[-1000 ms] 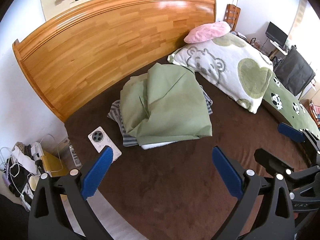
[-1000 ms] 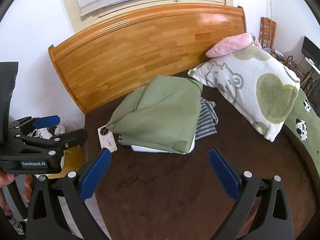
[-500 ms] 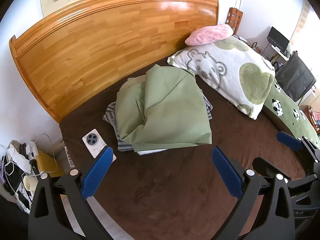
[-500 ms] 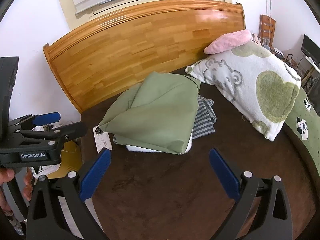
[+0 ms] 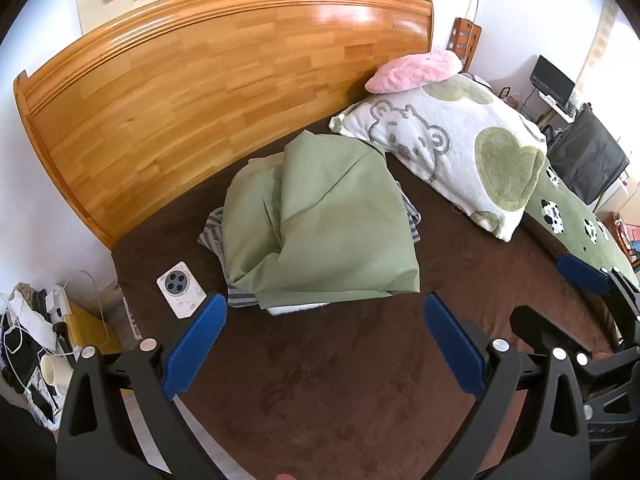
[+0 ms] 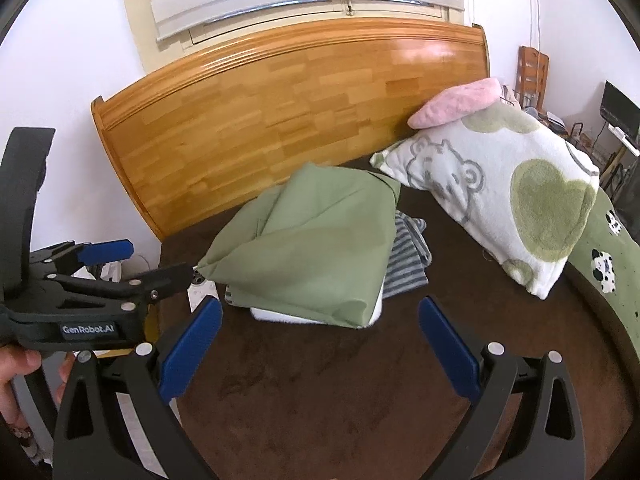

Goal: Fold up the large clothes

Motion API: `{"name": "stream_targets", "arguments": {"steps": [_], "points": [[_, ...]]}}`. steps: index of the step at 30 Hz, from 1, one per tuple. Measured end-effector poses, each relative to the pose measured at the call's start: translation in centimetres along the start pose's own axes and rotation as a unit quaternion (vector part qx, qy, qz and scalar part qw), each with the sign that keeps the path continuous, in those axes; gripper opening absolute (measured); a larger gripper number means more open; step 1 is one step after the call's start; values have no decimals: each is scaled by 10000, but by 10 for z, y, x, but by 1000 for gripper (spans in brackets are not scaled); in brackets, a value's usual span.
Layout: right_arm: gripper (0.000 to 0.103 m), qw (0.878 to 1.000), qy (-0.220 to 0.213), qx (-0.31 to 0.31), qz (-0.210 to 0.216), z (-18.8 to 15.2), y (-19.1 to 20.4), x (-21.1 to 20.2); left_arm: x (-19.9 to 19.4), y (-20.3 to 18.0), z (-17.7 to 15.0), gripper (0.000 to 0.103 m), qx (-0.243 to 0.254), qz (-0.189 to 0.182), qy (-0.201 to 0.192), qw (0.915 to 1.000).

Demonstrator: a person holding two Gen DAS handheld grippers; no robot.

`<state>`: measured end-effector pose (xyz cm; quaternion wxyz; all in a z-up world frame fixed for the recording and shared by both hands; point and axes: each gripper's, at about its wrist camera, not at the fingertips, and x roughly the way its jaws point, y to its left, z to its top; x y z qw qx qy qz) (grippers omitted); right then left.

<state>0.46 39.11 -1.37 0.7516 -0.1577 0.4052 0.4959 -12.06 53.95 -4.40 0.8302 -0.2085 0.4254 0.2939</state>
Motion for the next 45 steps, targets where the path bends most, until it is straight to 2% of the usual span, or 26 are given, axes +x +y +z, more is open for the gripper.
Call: {"name": "stream_targets", "arguments": {"steps": [13,25,33,45], "points": [[97,9999,94,-122,-70,-6,3,34,34,7,-1,96,117,33,32,9999],[97,9999,146,-37,-40,-3,-2,41,36,4,2,96,151,52,-2,9999],[97,9998,210,20,-27,-3,-6,45,38,-4,9,96,364,151,-95,9992],[97,9996,261,64,-14,-5,-9,49,35,-4,5,96,330,243,-249,9988]]}}
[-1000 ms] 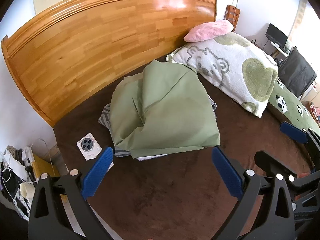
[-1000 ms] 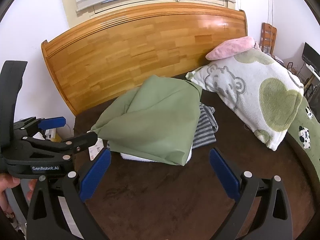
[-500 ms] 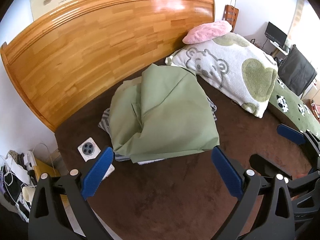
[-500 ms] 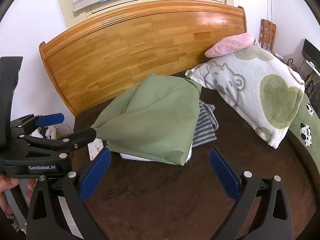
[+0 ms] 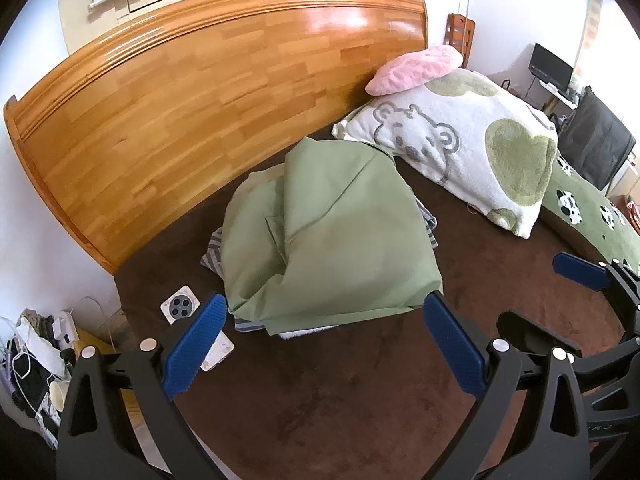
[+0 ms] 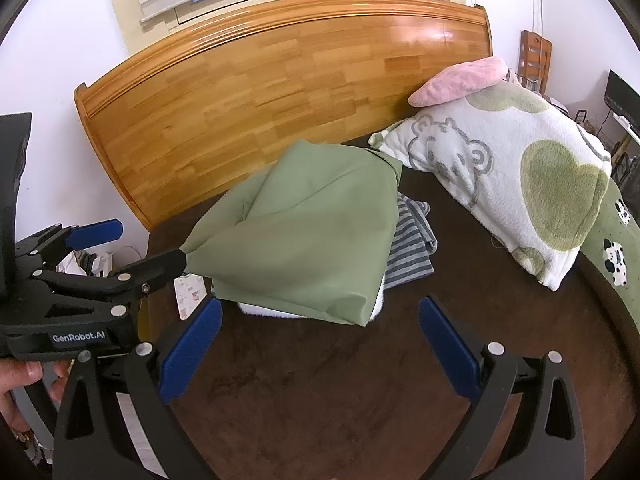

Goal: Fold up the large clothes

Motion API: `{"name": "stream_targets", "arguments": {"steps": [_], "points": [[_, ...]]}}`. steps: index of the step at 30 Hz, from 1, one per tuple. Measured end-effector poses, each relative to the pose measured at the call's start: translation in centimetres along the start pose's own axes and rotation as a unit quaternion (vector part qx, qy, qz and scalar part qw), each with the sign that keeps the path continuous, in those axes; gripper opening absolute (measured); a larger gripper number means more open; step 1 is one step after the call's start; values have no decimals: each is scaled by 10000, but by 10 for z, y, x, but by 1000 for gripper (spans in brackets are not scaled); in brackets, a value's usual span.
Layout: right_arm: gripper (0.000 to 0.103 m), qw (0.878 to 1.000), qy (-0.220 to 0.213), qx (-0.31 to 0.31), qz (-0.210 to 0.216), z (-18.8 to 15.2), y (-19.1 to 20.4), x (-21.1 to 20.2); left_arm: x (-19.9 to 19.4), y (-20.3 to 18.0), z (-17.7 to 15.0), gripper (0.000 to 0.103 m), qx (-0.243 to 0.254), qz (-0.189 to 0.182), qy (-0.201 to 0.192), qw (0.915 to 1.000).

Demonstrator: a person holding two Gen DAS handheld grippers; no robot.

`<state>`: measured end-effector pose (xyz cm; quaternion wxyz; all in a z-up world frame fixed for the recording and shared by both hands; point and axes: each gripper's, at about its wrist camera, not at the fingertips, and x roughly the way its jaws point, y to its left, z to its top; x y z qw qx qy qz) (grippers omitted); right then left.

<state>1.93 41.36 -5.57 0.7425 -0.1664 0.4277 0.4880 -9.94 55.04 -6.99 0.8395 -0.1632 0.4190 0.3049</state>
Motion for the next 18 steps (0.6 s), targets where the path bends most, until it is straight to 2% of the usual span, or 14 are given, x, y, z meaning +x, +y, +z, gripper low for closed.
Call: {"name": "stream_targets", "arguments": {"steps": [8,12,18], "points": [[97,10000,0,3,2,0,-1,0,2,0,3,96,-20,17,13,10000],[97,10000,4,7,7,0,-1,1,8,2,5,96,-91,-149,120,9998],[97,10000,11,30,14,2,-2,4,9,1,1,96,-45,-75,179,9998]]}}
